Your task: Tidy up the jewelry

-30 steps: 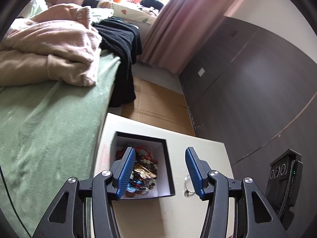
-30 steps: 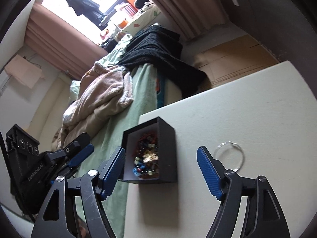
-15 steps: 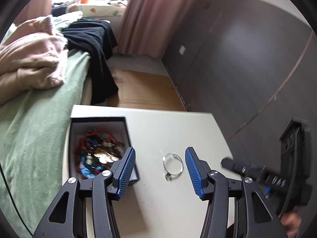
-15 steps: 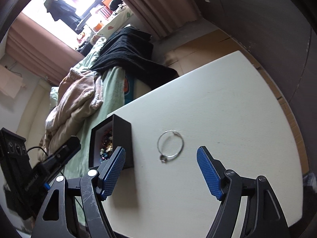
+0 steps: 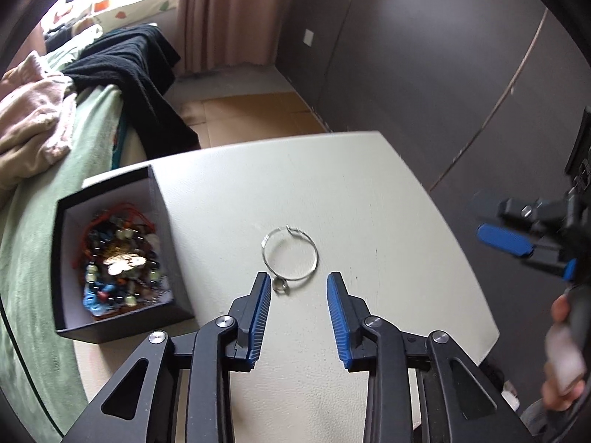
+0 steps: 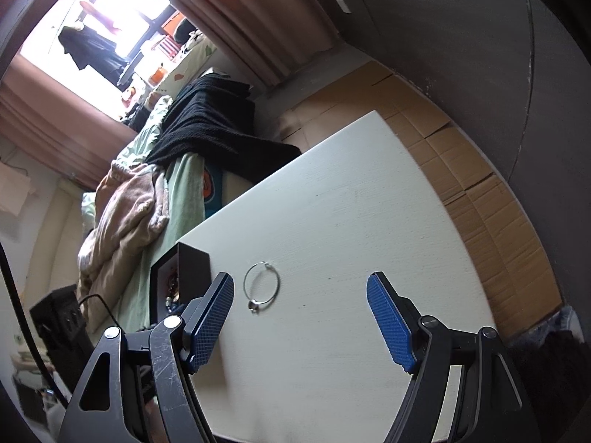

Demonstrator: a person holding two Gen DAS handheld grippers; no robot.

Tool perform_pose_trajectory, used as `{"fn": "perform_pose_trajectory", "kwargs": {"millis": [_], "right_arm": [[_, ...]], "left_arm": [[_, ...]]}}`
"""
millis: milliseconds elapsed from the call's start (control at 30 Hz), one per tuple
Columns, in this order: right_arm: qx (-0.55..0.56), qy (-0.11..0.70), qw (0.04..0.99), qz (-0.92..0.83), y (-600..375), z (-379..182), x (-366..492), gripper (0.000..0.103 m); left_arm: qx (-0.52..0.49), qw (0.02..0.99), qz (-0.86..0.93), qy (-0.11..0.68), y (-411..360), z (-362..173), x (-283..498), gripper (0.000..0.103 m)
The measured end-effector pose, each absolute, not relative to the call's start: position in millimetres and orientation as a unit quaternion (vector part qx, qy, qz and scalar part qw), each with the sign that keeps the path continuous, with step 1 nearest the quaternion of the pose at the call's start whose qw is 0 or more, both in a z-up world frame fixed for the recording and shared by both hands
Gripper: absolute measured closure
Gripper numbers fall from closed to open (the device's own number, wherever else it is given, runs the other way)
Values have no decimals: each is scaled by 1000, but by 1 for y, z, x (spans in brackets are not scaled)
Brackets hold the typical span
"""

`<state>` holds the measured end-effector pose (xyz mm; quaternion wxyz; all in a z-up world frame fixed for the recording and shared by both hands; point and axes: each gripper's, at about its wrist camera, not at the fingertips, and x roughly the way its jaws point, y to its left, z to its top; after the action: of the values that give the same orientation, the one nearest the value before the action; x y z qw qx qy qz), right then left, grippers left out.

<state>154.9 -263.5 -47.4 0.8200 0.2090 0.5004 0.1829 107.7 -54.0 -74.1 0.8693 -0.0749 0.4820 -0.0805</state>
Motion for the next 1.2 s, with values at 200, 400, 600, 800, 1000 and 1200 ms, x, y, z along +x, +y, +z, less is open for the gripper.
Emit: {"fn": "perform_pose_trajectory", "kwargs": {"millis": [200,400,600,800,1000,1200], "right_arm": [[218,503,818,176,-275,-49,157,28],[219,505,817,174,-279,-49,159,28],[224,506,815,170,-280,-51,163,28],[205,511,817,170,-271,-53,166,28],[192,518,812,187,-254,-58,168,28],[183,527,808,187,-243,-65,168,28]], "left_arm": [[-49,857,-69,507,-67,-96,117,72],[-38,852,-50,520,-67,-111,127,76],[-23,853,-39,521,-71,-120,135,87],[-24,856,-44,514,-70,-120,136,102],[-57,864,-59,496,-57,-98,128,103],[-77,866,-64,489,-47,-86,127,103]]}}
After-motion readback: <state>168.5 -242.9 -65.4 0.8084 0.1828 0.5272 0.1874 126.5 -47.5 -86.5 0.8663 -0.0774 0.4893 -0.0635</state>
